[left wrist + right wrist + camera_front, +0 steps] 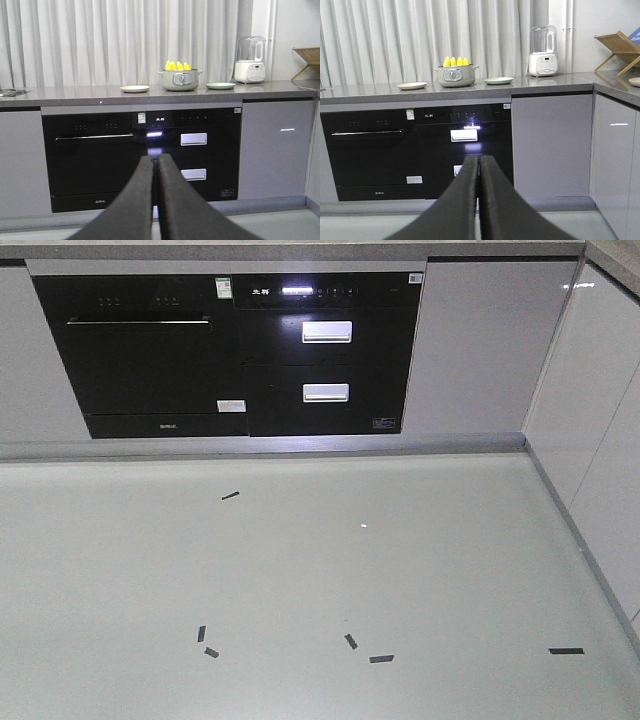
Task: Distribute corn equally
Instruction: 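Drive the base forward to the counter with the pot and plates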
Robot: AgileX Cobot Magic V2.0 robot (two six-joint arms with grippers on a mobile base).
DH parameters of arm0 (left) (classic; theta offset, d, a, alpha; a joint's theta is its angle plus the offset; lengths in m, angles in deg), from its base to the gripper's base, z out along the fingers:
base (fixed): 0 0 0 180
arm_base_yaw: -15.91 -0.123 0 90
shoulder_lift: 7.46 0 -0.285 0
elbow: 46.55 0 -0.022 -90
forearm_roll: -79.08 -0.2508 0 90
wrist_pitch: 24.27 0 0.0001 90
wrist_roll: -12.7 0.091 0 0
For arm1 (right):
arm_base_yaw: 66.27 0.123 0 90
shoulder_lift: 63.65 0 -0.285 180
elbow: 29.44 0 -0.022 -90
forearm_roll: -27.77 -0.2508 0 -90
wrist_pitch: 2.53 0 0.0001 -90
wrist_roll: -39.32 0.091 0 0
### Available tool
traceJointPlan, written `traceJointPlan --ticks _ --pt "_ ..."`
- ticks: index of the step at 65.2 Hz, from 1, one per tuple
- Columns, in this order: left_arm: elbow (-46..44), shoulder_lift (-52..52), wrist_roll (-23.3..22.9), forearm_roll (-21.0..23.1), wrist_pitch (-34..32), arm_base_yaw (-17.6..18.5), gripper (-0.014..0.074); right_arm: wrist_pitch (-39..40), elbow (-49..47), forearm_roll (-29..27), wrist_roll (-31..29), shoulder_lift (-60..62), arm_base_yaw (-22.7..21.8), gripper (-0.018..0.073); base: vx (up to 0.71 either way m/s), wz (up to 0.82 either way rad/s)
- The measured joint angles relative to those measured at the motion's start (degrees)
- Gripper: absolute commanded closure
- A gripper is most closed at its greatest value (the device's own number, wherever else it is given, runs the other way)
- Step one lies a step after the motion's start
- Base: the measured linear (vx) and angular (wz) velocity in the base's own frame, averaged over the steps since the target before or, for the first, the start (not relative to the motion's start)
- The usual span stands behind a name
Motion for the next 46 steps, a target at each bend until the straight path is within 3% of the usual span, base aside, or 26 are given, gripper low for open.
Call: traceJointPlan --ticks 46 --pt "0.0 0.0 0.0 0.0 0.0 0.0 0.0603 0.0 0.0 0.0 0.0 0.0 0.0 0.0570 0.06 0.00"
